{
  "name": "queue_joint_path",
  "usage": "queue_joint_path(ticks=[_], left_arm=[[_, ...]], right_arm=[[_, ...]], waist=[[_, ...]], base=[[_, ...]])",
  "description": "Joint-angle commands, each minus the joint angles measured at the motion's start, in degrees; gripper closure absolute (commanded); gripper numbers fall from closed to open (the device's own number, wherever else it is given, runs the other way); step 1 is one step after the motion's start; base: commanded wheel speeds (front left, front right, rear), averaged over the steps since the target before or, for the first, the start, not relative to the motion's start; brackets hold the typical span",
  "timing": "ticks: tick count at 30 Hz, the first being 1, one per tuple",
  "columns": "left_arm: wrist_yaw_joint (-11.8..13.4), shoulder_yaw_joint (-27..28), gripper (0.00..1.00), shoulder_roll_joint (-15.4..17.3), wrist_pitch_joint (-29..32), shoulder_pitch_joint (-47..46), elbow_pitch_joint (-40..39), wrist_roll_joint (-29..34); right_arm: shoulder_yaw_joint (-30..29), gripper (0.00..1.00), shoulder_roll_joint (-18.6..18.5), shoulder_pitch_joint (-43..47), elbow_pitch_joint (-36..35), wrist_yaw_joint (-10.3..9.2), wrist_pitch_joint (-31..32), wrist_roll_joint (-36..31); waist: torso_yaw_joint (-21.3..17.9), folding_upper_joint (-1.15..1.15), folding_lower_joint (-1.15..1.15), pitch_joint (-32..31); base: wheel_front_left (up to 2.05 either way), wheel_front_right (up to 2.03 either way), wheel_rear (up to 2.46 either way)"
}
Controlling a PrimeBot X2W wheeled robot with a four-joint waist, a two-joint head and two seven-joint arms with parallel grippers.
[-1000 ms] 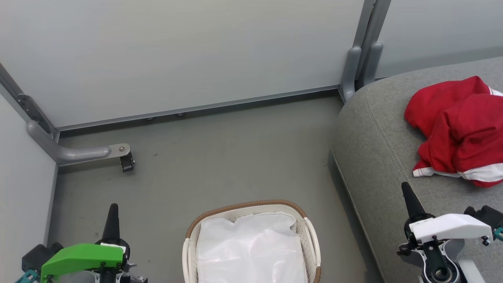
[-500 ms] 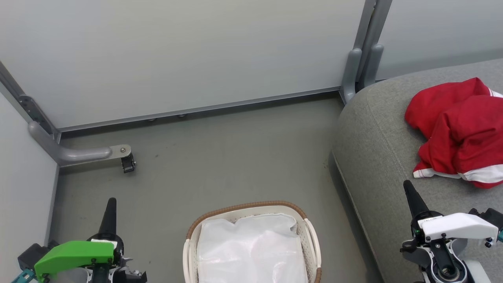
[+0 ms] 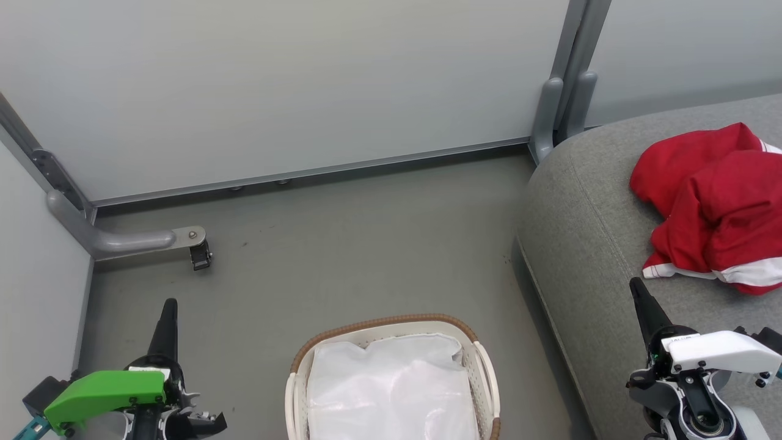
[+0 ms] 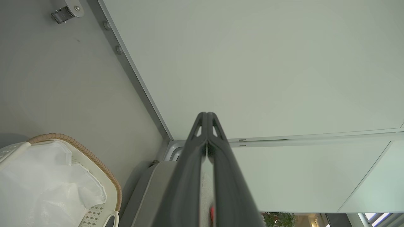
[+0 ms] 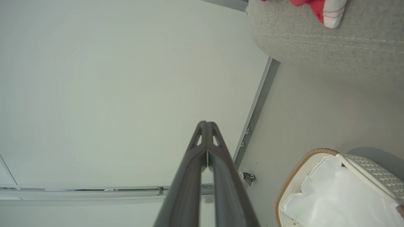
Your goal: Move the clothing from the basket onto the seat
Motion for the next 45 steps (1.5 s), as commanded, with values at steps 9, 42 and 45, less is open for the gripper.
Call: queue_joint_path(ticks=[9, 42, 45], left_arm=[[-0.5, 0.7, 1.0, 0.4, 1.3, -1.4, -0.8, -4.3], [-0.7, 1.2, 1.0, 0.4, 2.7, -1.8, -1.4, -8.8], [-0.7, 1.2, 1.0, 0.4, 2.7, -1.8, -1.4, -8.8]], right_arm=[[-0.7, 1.0, -0.4, 0.6, -0.9, 0.0, 1.3, 4.6], [-1.3, 1.0, -0.4, 0.9, -1.5, -0.01, 2.6, 9.7], [-1.3, 1.0, -0.4, 0.9, -1.5, -0.01, 2.6, 9.7]], waist=[[0.1, 0.0, 0.0, -0.2], [0.2, 0.0, 0.0, -0.5], [0.2, 0.0, 0.0, -0.5]], base=[[0.0, 0.0, 0.0], [0.0, 0.0, 0.0], [0.0, 0.0, 0.0]])
